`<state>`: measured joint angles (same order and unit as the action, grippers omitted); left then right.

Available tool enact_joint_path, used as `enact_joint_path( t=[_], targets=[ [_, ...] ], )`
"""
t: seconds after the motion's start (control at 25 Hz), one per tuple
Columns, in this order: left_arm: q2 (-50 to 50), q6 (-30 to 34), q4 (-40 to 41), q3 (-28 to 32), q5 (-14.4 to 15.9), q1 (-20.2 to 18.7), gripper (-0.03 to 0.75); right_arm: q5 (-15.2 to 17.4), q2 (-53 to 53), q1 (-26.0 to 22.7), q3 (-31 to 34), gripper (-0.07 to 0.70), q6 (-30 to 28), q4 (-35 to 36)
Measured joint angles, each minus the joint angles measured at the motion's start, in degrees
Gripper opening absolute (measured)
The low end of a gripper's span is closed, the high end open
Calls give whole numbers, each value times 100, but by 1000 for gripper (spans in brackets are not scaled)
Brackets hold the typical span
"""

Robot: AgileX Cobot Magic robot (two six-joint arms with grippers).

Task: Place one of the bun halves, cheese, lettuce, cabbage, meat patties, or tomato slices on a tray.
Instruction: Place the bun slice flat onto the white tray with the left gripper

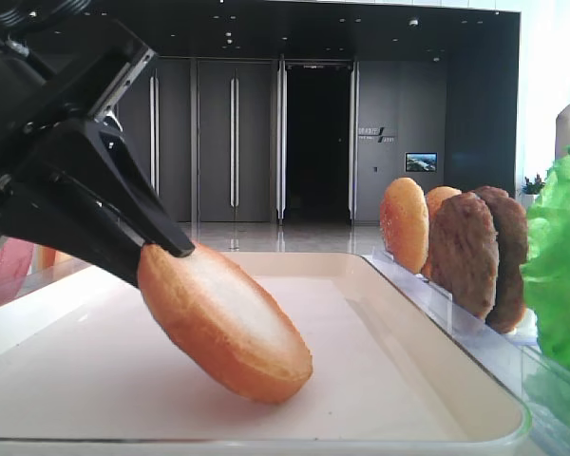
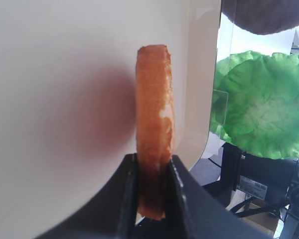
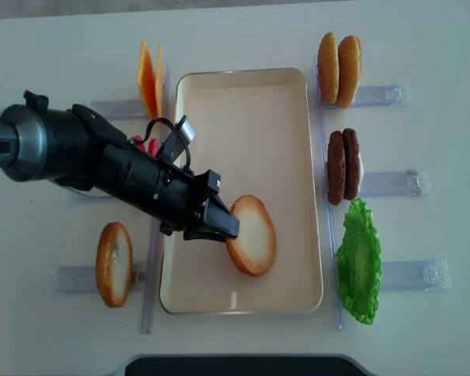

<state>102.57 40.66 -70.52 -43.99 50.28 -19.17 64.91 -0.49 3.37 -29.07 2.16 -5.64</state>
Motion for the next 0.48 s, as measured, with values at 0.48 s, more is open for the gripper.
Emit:
enact_joint_path(
  t=[0.48],
  targets=[
    [0,0,199,0,83,0,127,0,0,0,0,416,0,0]
  ],
)
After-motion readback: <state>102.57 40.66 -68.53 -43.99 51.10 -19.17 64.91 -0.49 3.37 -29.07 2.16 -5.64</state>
